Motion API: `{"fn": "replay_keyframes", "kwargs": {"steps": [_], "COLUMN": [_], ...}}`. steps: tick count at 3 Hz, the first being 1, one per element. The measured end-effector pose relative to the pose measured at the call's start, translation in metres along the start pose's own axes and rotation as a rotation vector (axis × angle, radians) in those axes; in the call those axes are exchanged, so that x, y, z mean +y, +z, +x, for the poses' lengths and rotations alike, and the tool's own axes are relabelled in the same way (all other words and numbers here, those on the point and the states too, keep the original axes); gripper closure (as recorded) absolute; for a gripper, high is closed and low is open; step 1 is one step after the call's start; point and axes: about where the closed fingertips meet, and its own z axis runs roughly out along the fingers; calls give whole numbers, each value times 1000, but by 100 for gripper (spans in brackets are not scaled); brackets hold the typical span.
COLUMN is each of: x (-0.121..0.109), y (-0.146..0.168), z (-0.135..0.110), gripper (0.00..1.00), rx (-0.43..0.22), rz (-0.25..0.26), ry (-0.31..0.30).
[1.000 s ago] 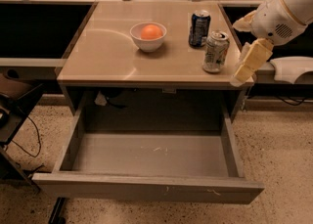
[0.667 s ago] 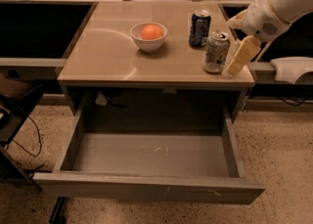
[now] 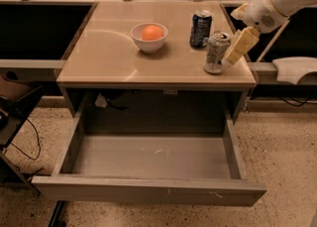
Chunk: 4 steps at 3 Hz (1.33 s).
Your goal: Place 7up can into top drawer
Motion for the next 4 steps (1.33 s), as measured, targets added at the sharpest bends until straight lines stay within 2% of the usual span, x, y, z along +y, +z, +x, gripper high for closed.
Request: {"fn": "replay_keyframes", "kwargs": {"steps": [1, 2, 3, 4], "x": [-5, -16, -14, -14], "y": [6, 46, 53, 53], "z": [7, 26, 26, 26], "gripper": [0, 0, 0, 0], "rx": [-31, -123, -136, -136], "rz": [-26, -114, -135, -135], "ry": [28, 139, 147, 147]}}
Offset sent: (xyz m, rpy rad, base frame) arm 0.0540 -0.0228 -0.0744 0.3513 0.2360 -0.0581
